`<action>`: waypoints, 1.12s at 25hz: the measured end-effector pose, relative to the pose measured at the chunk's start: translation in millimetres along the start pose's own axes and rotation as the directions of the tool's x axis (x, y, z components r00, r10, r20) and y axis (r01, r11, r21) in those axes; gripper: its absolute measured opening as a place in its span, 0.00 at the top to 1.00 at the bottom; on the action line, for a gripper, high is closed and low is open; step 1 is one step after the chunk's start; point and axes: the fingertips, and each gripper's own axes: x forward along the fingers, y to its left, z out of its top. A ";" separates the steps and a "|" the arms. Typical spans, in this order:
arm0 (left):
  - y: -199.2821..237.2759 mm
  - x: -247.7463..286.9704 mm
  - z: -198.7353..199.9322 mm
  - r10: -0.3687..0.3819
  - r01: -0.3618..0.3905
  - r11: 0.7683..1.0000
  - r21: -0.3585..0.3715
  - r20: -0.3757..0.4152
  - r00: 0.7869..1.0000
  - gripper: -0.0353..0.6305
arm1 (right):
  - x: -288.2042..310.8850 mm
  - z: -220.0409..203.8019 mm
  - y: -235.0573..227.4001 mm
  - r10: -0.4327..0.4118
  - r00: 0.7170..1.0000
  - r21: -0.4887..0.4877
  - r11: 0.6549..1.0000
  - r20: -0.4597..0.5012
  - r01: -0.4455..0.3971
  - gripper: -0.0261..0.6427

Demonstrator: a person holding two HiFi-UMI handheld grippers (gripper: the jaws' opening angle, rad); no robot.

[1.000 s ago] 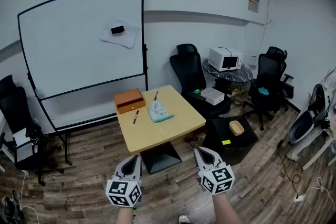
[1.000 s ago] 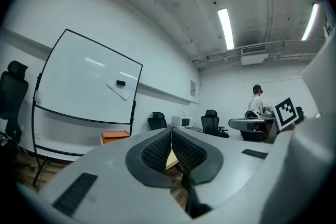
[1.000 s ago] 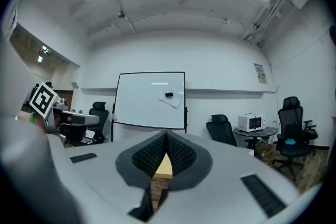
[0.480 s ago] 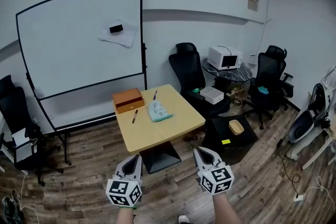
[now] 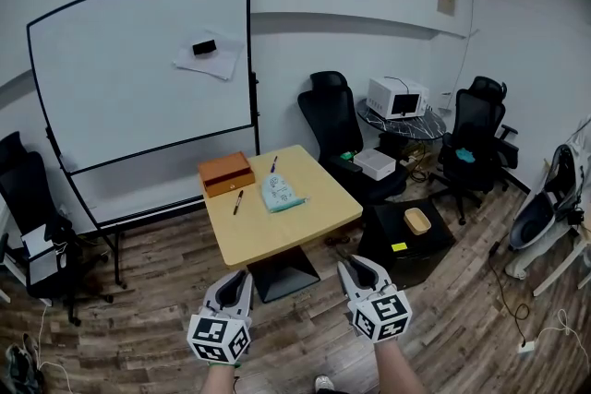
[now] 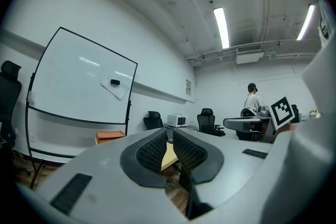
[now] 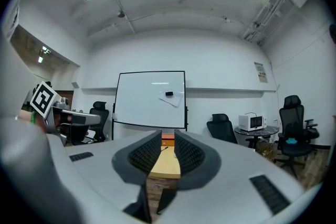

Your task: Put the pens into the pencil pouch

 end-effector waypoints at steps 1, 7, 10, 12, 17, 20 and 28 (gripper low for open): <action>-1.1 0.8 0.4 -0.009 0.009 1.000 -0.001 0.000 1.000 0.91 | 1.2 0.5 1.3 0.008 1.000 -0.002 1.000 0.000 -0.008 0.85; -11.8 8.1 2.3 -0.054 0.054 0.999 0.005 0.008 0.999 0.54 | 6.6 -1.4 1.1 0.030 1.000 -0.016 0.999 -0.007 -0.030 0.55; -12.2 12.1 4.4 -0.051 0.051 0.998 0.027 0.016 0.999 0.48 | 10.5 -3.1 -3.7 0.031 0.999 -0.015 0.999 -0.009 -0.031 0.47; -10.7 15.0 4.8 -0.042 0.041 0.999 0.036 0.019 0.999 0.46 | 13.9 -4.2 -6.8 0.035 0.999 -0.016 0.999 -0.009 -0.035 0.44; -13.9 28.7 1.1 -0.030 0.030 0.999 0.044 0.006 1.000 0.46 | 22.7 -8.7 -18.3 0.060 0.998 -0.016 0.998 -0.013 -0.060 0.44; -14.8 42.5 1.3 -0.015 0.015 0.999 0.051 0.006 1.000 0.46 | 32.2 -11.9 -32.1 0.069 0.997 -0.011 0.998 -0.017 -0.069 0.45; -21.1 85.4 3.5 0.045 -0.045 0.997 0.055 0.011 0.999 0.46 | 64.1 -12.5 -75.4 0.122 0.992 0.001 0.992 -0.003 -0.122 0.48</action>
